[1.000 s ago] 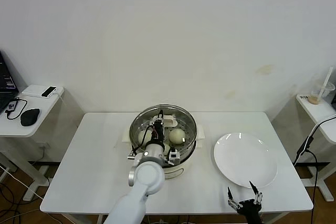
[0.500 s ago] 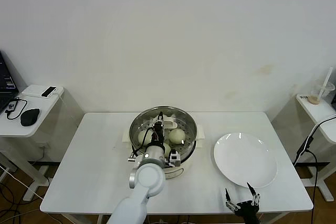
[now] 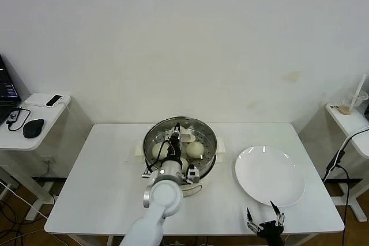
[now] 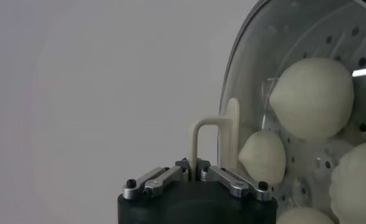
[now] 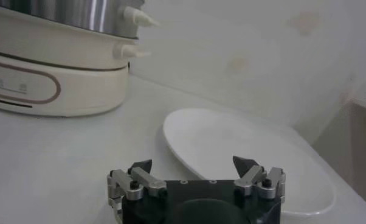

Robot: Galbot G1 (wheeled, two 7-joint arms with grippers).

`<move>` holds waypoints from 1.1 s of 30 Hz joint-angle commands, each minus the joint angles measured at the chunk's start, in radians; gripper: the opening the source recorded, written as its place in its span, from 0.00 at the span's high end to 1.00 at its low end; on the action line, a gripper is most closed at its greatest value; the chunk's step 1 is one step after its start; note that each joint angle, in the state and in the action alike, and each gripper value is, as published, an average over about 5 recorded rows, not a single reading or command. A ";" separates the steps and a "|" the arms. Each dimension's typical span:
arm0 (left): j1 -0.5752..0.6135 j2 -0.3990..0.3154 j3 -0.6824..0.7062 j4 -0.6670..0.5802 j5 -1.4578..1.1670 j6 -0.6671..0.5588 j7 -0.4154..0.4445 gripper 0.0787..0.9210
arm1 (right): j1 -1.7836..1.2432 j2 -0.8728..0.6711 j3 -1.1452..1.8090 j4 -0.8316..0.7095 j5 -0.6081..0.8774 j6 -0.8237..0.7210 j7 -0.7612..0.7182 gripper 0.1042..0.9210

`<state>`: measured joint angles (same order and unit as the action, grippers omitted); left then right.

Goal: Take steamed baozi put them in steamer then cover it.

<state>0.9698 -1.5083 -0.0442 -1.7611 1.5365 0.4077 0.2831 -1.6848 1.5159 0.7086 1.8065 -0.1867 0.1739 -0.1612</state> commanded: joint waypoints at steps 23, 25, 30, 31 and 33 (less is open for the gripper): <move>0.431 0.159 -0.086 -0.504 -0.309 -0.109 -0.140 0.12 | -0.015 -0.025 -0.012 0.005 0.010 0.012 0.004 0.12; 0.510 0.165 -0.148 -0.545 -0.503 -0.139 -0.223 0.12 | -0.020 -0.042 -0.012 0.008 0.023 0.018 0.005 0.12; 0.690 0.162 -0.411 -0.559 -1.166 -0.406 -0.379 0.12 | -0.037 -0.091 -0.012 0.023 0.065 0.040 0.005 0.12; 0.725 0.153 -0.463 -0.555 -1.258 -0.468 -0.393 0.12 | -0.040 -0.101 -0.012 0.028 0.076 0.044 0.005 0.12; 0.787 0.134 -0.548 -0.549 -1.384 -0.534 -0.417 0.12 | -0.044 -0.115 -0.013 0.035 0.091 0.051 0.005 0.12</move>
<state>1.3942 -1.3639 -0.1925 -2.1894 1.1215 0.2405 0.0945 -1.7161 1.4669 0.6962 1.8235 -0.1545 0.2037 -0.1571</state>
